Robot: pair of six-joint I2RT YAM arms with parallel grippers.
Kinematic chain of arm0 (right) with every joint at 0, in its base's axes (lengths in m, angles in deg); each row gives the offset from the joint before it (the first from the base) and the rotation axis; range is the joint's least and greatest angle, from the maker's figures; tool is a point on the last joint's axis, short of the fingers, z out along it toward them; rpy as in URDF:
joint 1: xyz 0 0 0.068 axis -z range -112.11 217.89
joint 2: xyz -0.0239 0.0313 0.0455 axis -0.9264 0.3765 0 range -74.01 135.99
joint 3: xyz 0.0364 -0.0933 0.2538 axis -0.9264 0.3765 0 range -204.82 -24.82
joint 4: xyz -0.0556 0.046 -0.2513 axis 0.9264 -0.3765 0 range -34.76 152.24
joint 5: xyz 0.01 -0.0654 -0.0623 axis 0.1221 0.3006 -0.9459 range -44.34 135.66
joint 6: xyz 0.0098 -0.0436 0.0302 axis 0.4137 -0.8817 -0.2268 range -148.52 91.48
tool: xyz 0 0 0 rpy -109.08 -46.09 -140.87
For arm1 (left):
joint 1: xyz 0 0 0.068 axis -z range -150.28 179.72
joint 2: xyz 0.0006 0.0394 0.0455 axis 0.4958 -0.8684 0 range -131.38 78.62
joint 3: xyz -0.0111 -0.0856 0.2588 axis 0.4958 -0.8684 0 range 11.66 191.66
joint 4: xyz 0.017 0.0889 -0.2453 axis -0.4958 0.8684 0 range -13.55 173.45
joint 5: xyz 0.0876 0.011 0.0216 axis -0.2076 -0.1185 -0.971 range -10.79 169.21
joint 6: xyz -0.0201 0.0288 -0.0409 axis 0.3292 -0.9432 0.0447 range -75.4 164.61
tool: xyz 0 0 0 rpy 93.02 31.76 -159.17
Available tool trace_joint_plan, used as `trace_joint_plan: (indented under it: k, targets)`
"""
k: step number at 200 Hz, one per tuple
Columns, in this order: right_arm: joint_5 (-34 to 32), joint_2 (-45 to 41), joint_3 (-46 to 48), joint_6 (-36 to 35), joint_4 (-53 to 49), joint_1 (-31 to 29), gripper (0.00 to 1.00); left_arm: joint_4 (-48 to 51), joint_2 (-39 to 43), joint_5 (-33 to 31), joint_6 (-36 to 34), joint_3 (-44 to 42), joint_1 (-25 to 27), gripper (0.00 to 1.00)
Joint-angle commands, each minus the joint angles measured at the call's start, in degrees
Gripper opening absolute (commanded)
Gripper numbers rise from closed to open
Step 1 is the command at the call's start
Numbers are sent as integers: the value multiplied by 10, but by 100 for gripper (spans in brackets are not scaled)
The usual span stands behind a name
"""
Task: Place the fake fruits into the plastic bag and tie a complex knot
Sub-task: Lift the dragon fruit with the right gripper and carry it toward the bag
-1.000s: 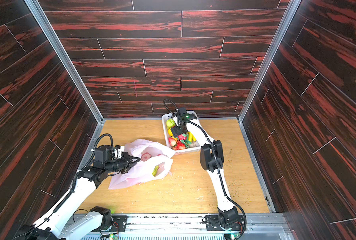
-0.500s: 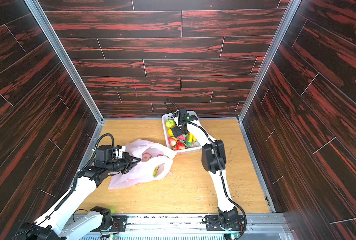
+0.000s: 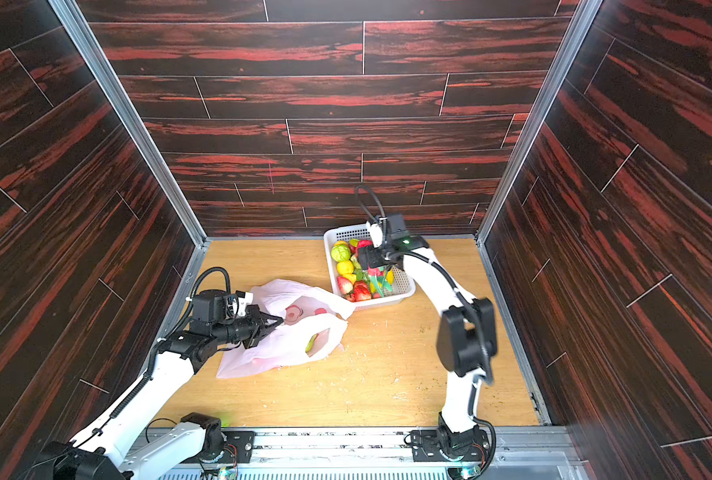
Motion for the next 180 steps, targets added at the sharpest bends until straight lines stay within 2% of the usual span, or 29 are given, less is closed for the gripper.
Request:
trace_joint_plan:
  k: [1, 49, 111, 141, 150, 180]
  targets:
    - [37, -88, 32, 13, 70, 3, 51, -9, -4, 9, -2, 14, -3, 0]
    - [91, -267, 197, 16, 110, 5, 50, -12, -6, 13, -6, 14, -3, 0]
    - [143, -492, 396, 51, 80, 5, 49, -11, -6, 16, -8, 14, -4, 0]
    - [180, -557, 487, 71, 82, 4, 48, -10, -3, 16, -9, 14, -3, 0]
    - [206, -568, 513, 75, 90, 4, 48, -10, -3, 16, -10, 14, -3, 0]
    - [232, -588, 585, 87, 142, -4, 47, -8, -3, 16, -10, 14, -3, 0]
